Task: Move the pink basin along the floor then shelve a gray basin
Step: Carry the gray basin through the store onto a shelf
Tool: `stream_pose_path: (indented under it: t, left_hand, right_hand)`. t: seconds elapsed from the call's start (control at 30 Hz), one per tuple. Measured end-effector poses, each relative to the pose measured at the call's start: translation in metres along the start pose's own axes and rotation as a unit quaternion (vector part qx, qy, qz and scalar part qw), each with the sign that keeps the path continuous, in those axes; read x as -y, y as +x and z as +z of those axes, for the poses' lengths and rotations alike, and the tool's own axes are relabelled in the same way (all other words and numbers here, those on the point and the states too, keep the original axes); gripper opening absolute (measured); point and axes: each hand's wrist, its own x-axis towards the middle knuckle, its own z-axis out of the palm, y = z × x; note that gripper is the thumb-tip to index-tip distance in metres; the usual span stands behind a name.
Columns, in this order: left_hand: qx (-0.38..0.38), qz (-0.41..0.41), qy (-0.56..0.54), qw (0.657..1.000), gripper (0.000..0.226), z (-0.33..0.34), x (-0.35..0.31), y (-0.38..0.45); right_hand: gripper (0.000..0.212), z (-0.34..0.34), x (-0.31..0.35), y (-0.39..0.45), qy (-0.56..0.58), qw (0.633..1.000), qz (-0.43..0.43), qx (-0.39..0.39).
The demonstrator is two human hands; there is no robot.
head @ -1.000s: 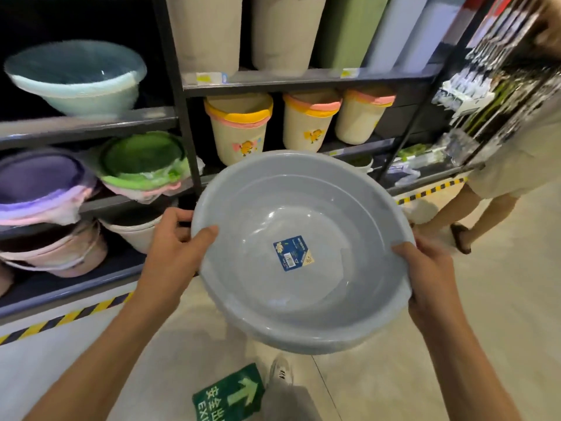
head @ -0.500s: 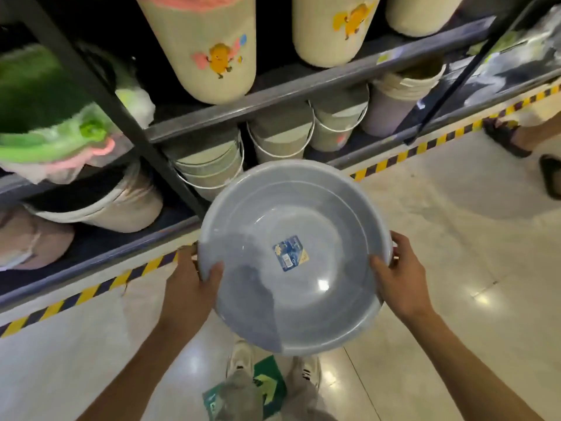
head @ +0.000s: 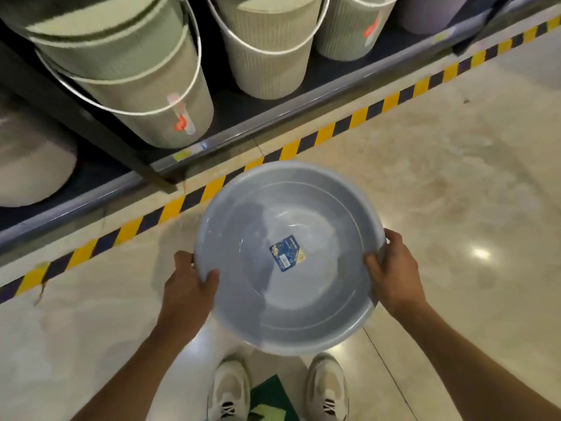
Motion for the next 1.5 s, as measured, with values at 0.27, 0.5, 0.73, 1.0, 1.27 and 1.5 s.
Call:
stream_pose_path:
  t: [0.27,0.5,0.73,1.0,1.27,1.5]
  left_hand:
    - [-0.013,-0.001,0.015,1.0,0.031,0.055,0.04,0.031]
    - [-0.005,-0.009,0.012,1.0,0.033,0.07,0.056,0.015]
    - [0.002,-0.029,0.007,1.0,0.031,0.075,0.066,0.009]
    - [0.002,-0.028,0.018,0.999,0.029,0.09,0.085,0.015]
    - [0.043,-0.01,0.057,0.997,0.029,0.094,0.091,0.019]
    - [0.124,-0.132,-0.065,0.981,0.062,0.103,0.11,0.018]
  right_hand:
    - [0.053,0.049,-0.053,0.021,0.002,0.999,0.035,0.014]
    - [0.048,0.056,-0.068,0.012,0.012,0.999,0.033,0.014]
    - [0.046,0.063,-0.07,0.013,0.008,0.999,0.044,0.028]
    - [0.051,0.086,-0.086,0.013,0.032,0.991,0.118,0.049]
    - [0.052,0.093,-0.092,0.014,0.056,0.983,0.168,0.04]
    - [0.06,0.097,-0.106,0.012,0.17,0.958,0.214,0.085]
